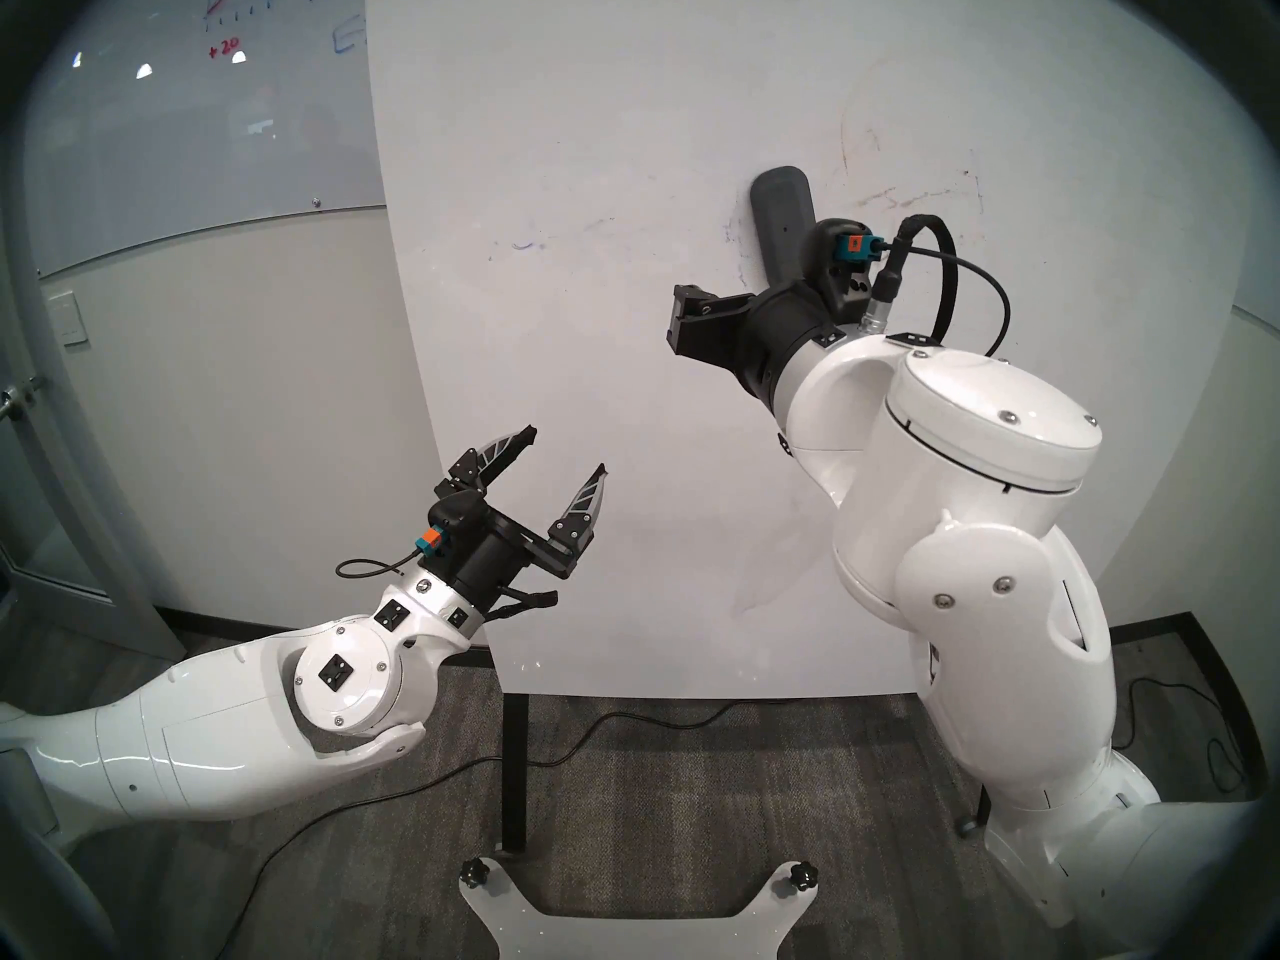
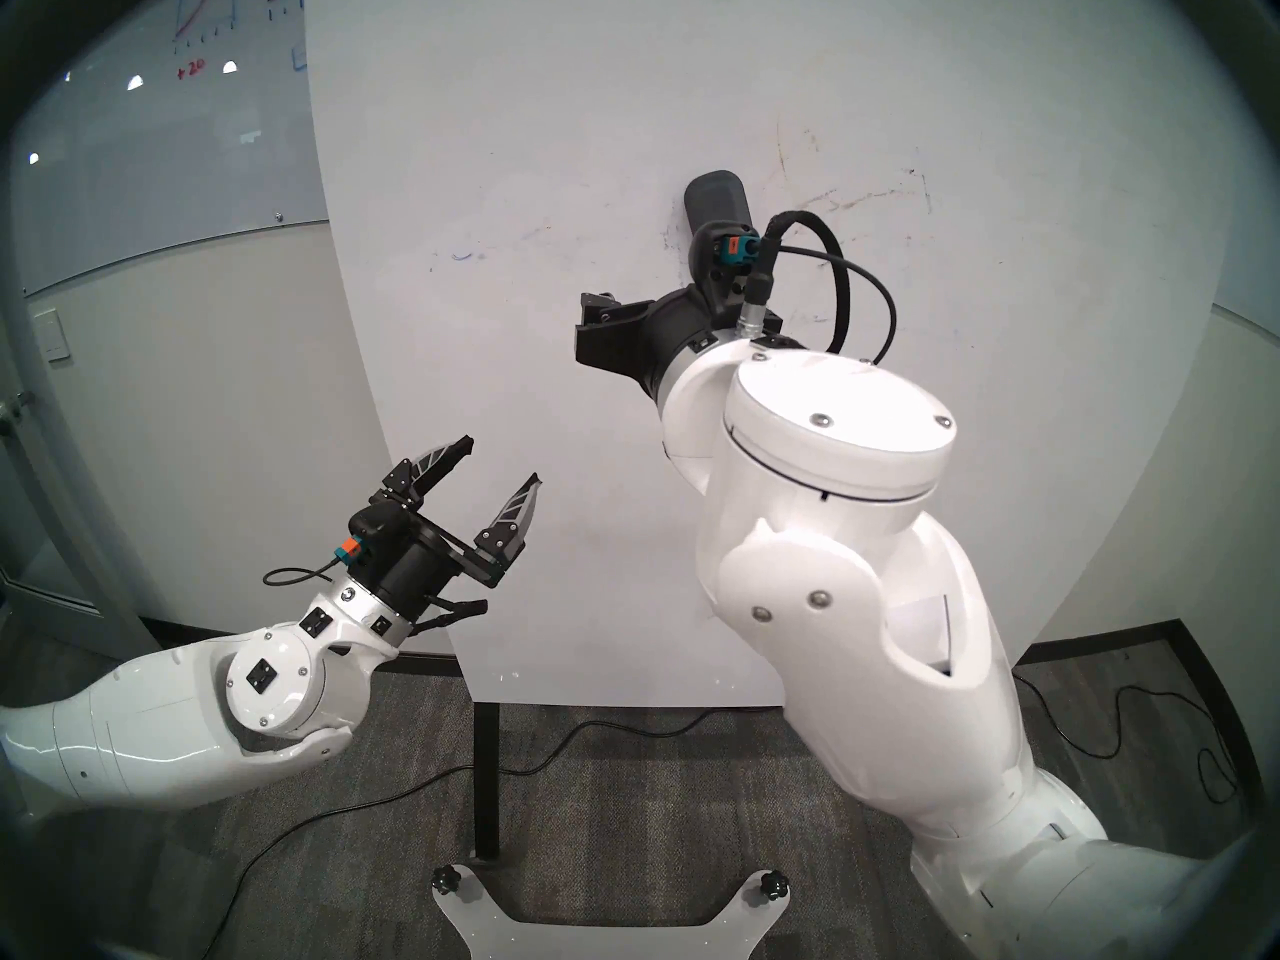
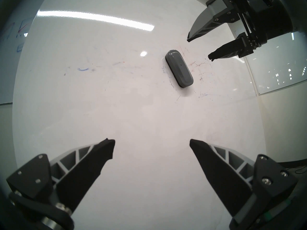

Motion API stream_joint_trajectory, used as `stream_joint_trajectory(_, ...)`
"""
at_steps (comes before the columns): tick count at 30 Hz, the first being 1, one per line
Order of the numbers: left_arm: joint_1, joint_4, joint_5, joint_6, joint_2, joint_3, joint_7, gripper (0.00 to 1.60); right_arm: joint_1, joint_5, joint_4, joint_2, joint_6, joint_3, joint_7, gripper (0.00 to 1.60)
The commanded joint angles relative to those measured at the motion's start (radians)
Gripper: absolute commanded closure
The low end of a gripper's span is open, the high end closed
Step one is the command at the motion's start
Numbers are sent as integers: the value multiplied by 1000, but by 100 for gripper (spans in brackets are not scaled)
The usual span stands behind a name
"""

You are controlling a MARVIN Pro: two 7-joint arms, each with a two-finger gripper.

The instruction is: Erase all marks on the whiteboard with the eraser

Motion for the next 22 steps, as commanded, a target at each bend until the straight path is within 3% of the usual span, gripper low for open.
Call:
stream_joint_trajectory(1, -8, -10, 0, -9, 0, -10, 1, 0, 6, -6, -9, -21, 0, 6, -26, 0)
stream_joint_trajectory(22, -8, -10, 0, -9, 0, -10, 1, 0, 0, -19, -9, -32, 9, 11, -18, 0)
